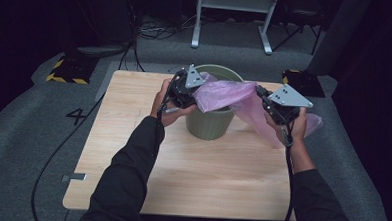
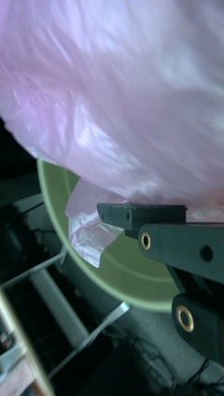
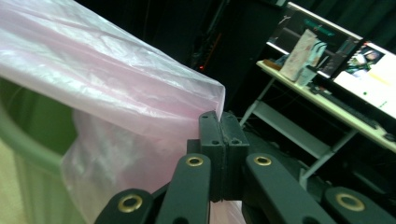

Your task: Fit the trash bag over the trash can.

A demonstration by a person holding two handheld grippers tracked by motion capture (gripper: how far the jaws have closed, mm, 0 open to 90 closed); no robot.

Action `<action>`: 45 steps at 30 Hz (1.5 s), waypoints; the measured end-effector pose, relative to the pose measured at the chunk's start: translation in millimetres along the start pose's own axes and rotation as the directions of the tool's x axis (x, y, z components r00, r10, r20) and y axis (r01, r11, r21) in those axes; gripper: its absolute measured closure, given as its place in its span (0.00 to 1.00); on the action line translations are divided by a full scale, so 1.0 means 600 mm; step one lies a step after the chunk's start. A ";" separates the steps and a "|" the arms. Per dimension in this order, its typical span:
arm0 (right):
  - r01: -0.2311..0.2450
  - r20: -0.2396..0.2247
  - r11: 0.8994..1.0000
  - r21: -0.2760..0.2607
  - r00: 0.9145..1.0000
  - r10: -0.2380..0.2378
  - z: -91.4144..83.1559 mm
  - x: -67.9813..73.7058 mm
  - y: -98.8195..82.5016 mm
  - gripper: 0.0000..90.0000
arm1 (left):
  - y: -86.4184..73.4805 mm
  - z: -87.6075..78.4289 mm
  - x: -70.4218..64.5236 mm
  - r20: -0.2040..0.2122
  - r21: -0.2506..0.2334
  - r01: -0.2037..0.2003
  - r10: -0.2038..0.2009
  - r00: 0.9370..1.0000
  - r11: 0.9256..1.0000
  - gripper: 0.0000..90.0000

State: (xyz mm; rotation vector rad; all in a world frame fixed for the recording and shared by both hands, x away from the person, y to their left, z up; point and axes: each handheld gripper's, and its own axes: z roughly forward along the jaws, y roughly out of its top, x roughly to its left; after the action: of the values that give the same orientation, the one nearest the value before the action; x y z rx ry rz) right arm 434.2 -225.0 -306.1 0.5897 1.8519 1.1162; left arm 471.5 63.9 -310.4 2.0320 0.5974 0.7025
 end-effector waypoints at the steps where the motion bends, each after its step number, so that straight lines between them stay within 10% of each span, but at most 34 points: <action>1: 0.001 -0.007 1.000 0.004 1.000 -0.001 0.001 0.002 -0.002 1.00 | -0.001 0.007 0.002 0.008 0.015 0.009 -0.009 1.000 1.000 0.75; 5: 0.025 -0.012 0.999 0.044 1.000 -0.025 0.007 0.007 -0.009 1.00 | -0.008 0.021 0.015 0.043 0.054 0.049 -0.051 0.998 0.997 0.66; 10: 0.039 0.046 0.996 0.083 0.998 -0.043 0.009 0.005 -0.007 1.00 | -0.018 0.018 0.025 0.050 0.115 0.084 -0.090 0.995 0.990 0.25; 16: 0.039 0.086 0.993 0.115 0.995 -0.049 0.011 0.003 -0.004 1.00 | -0.022 -0.048 0.032 0.036 0.034 0.072 -0.073 0.997 0.997 0.17; 26: 0.102 0.162 0.977 0.189 0.978 -0.134 0.031 0.024 0.004 1.00 | 0.015 -0.115 -0.026 0.081 -0.090 -0.036 0.044 0.996 0.995 0.17; 33: 0.132 0.169 0.970 0.204 0.971 -0.167 0.036 0.031 -0.001 1.00 | 0.035 -0.094 -0.052 0.101 -0.110 -0.059 0.070 0.992 0.992 0.21; 45: 0.101 0.076 0.988 0.118 0.991 -0.111 0.021 0.031 -0.006 1.00 | 0.025 0.002 -0.033 0.074 0.083 -0.094 0.088 0.993 0.992 0.63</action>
State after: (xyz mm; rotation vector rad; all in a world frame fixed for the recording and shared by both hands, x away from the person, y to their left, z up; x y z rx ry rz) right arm 435.8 -207.0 -320.2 0.5859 1.8613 0.9083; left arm 459.9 42.9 -303.0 2.1659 0.5043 0.6662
